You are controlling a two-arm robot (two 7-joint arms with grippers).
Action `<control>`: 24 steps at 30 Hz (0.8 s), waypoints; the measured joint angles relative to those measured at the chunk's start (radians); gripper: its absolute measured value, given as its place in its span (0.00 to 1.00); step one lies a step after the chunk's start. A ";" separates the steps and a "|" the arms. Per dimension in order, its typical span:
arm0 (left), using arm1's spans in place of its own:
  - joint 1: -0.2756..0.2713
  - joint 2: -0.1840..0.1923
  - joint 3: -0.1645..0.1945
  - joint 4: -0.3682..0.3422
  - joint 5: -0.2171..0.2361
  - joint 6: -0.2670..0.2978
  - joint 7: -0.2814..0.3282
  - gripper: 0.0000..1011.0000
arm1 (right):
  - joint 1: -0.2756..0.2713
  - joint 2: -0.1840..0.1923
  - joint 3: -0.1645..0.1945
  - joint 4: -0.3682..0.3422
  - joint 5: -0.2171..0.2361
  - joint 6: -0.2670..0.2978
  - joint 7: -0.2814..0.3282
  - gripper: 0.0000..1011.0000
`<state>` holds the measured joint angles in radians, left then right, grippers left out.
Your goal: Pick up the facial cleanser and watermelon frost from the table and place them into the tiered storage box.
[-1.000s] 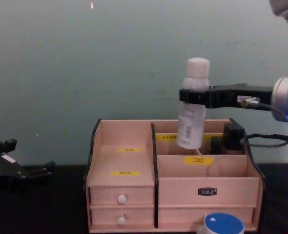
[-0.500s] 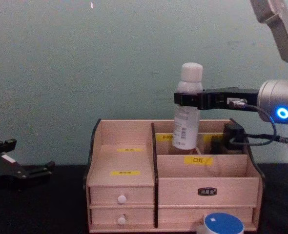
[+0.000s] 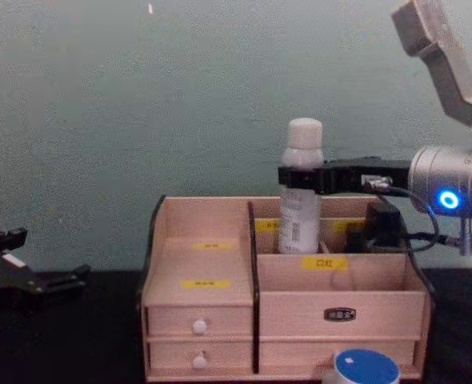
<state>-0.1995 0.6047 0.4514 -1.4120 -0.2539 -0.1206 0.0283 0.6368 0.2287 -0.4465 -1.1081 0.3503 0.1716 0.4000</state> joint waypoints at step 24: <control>0.000 0.000 0.000 0.000 0.000 0.000 0.000 0.99 | -0.005 -0.028 0.002 0.084 -0.029 -0.008 0.020 0.58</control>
<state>-0.1995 0.6047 0.4513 -1.4120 -0.2539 -0.1205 0.0283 0.6322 0.2006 -0.4440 -1.0238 0.3212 0.1638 0.4199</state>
